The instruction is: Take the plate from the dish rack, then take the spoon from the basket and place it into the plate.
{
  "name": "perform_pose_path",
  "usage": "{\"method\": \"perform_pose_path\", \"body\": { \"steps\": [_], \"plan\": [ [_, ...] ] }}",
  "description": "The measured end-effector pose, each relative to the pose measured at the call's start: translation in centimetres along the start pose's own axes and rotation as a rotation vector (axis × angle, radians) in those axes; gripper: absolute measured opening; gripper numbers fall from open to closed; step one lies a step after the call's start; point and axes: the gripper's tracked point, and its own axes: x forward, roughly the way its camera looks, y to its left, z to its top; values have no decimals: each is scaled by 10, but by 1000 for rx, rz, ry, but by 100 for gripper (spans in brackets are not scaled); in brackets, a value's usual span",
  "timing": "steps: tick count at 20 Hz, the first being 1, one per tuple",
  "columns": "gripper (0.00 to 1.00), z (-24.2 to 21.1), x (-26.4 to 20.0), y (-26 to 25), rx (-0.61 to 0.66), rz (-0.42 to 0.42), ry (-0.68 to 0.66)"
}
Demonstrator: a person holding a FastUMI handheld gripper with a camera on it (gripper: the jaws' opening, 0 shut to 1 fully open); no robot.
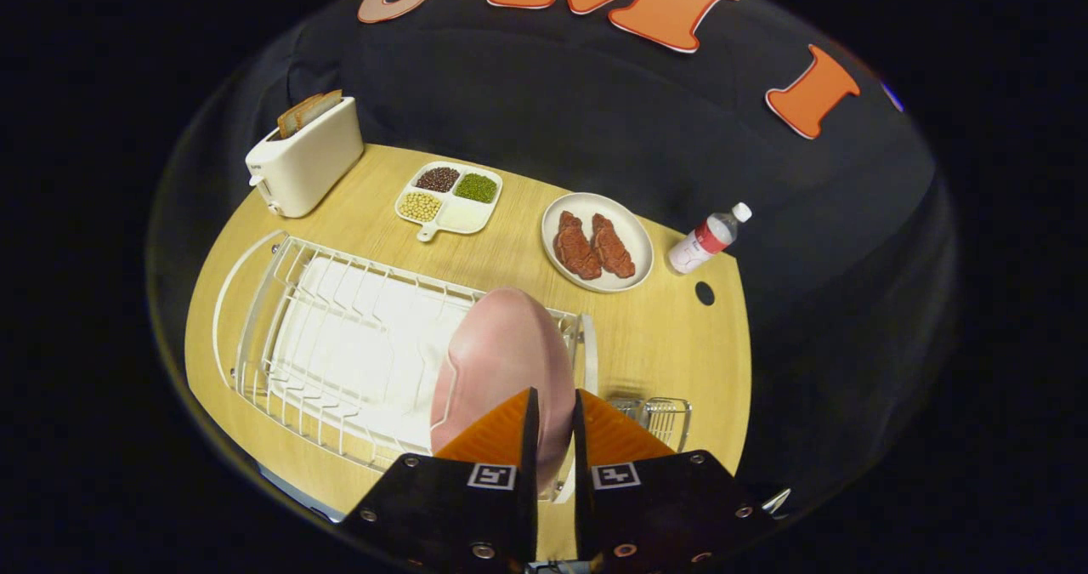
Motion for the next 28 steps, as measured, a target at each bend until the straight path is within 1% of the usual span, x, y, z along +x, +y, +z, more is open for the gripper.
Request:
{"method": "perform_pose_path", "body": {
  "steps": [2,5,6,7,8,9,11,15,18,22,28],
  "plan": [
    [18,9,-7,2,8,-9,-30],
    [15,18,-19,-8,-63,-81,-65],
    [14,24,-22,-5,-85,-77,-77],
    [11,25,-30,-1,-79,-54,-73],
    [10,26,-39,9,-66,-19,-82],
    [10,30,-46,10,-60,-5,-98],
    [8,33,-57,7,-44,11,-123],
    [7,24,-86,4,25,100,-171],
    [7,0,-106,1,94,177,-201],
    [7,-48,-120,-2,145,255,-223],
    [7,-123,-117,9,180,353,-201]
  ]
}}
